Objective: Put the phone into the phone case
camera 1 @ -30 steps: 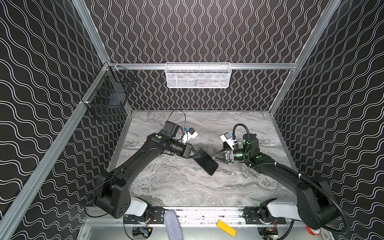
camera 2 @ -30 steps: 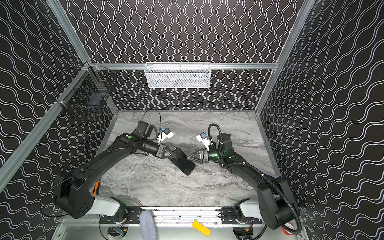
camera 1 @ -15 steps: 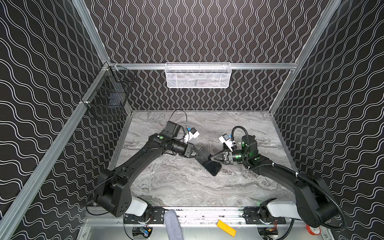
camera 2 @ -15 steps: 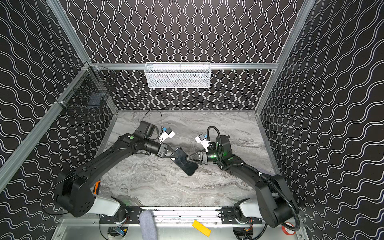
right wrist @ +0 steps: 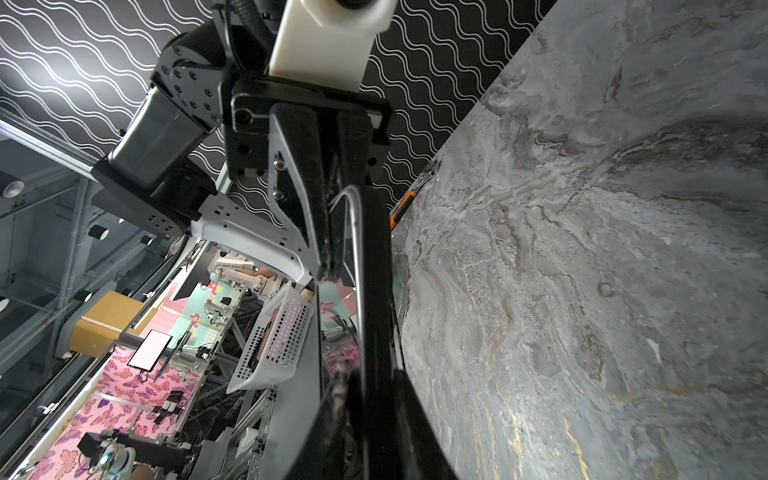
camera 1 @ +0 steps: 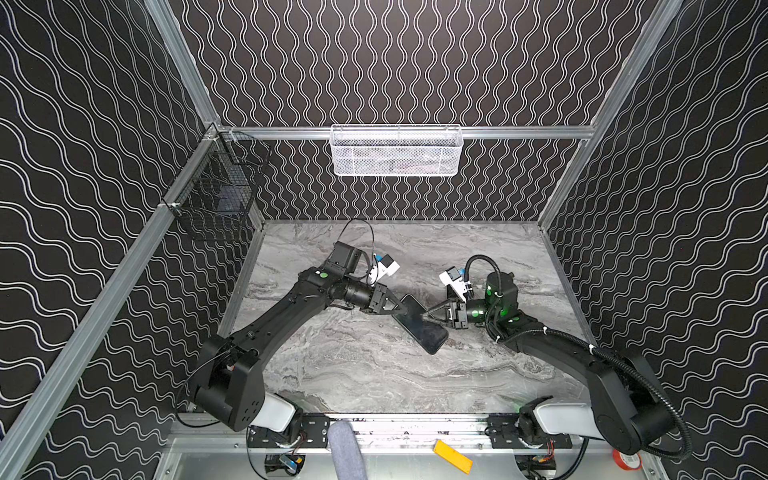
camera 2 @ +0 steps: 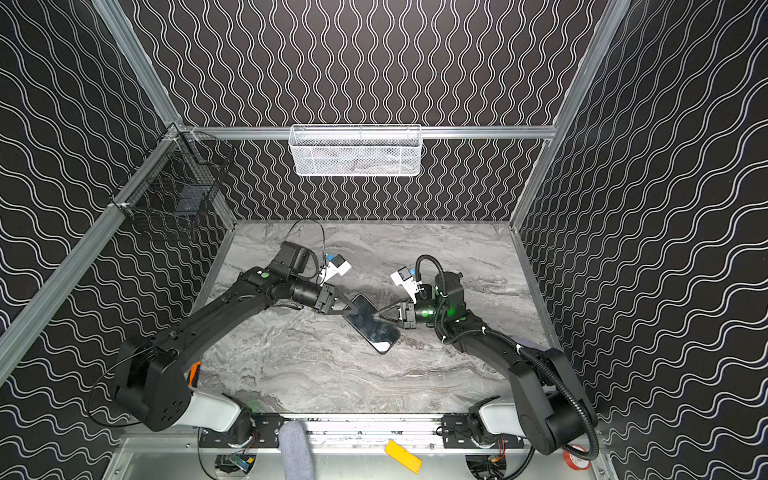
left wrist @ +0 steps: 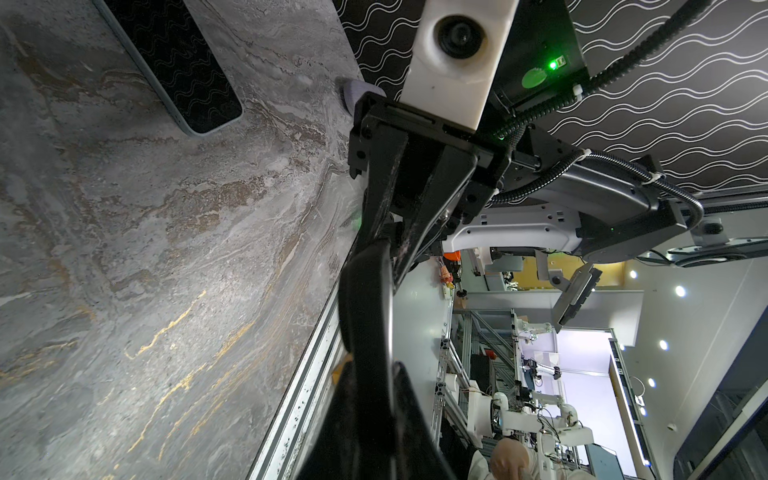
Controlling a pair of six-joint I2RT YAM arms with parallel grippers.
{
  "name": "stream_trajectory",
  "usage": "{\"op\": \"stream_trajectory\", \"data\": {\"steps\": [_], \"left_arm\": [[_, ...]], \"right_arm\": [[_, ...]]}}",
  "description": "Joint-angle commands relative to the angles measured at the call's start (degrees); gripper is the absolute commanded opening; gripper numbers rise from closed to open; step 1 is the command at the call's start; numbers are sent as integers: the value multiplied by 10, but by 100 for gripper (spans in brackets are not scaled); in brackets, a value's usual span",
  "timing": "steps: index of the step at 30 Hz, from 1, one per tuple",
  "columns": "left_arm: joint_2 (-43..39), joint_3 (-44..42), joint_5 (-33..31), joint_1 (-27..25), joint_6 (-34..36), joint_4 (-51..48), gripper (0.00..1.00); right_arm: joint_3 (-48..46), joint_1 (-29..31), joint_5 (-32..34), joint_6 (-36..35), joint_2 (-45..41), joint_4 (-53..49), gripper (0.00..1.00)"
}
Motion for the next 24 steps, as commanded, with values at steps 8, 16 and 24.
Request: {"op": "stream_trajectory", "data": {"steps": [8, 16, 24], "left_arm": [[4, 4, -32, 0, -16, 61, 15], [3, 5, -49, 0, -10, 50, 50], [-20, 4, -98, 6, 1, 32, 96]], "right_arm": [[7, 4, 11, 18, -3, 16, 7], [12, -1, 40, 28, -5, 2, 1], [19, -16, 94, 24, -21, -52, 1]]}}
